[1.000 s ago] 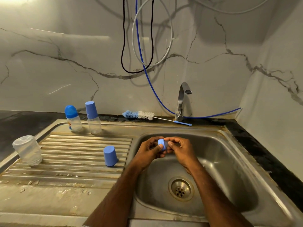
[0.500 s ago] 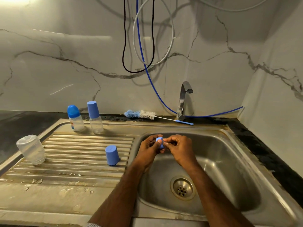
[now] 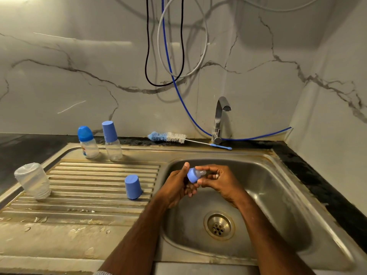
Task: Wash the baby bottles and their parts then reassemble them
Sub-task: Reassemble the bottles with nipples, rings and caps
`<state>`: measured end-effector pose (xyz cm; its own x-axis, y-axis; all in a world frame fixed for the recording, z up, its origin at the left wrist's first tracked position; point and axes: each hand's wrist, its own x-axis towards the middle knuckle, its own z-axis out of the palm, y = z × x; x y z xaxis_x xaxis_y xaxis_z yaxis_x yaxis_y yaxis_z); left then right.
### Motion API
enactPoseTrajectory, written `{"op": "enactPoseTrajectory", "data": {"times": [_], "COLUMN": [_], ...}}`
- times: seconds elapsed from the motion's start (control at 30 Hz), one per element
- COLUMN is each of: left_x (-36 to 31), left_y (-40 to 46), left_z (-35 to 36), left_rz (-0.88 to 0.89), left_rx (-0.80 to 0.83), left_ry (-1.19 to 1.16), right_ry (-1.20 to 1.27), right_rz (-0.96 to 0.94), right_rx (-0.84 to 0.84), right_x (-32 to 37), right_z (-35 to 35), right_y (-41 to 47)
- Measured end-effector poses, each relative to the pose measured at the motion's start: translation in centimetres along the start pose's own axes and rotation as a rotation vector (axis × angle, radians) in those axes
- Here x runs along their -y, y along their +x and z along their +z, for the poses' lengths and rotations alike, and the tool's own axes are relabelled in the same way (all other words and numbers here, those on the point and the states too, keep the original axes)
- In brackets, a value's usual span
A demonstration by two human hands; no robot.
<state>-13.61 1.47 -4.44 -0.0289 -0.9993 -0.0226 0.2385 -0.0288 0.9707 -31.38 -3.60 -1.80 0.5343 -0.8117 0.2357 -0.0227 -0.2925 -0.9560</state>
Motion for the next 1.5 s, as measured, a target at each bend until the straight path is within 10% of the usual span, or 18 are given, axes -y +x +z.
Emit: {"op": "enactPoseTrajectory", "data": {"times": [0.33, 1.1, 1.5], "left_x": [0.3, -0.3, -3.3], "left_y": [0.3, -0.3, -4.9], "left_z": [0.0, 0.6, 0.7], "left_rz": [0.178, -0.013, 0.181], "left_rx": [-0.023, 0.04, -0.389], "left_ry": [-0.027, -0.009, 0.434], "right_ry": [-0.231, -0.127, -0.147], "right_rz": [-0.087, -0.015, -0.081], "right_rx": [-0.101, 0.035, -0.199], "right_x": [-0.3, -0.6, 1.4], "right_z": [0.7, 0.0, 2.8], "right_y": [0.5, 0.4, 0.9]}}
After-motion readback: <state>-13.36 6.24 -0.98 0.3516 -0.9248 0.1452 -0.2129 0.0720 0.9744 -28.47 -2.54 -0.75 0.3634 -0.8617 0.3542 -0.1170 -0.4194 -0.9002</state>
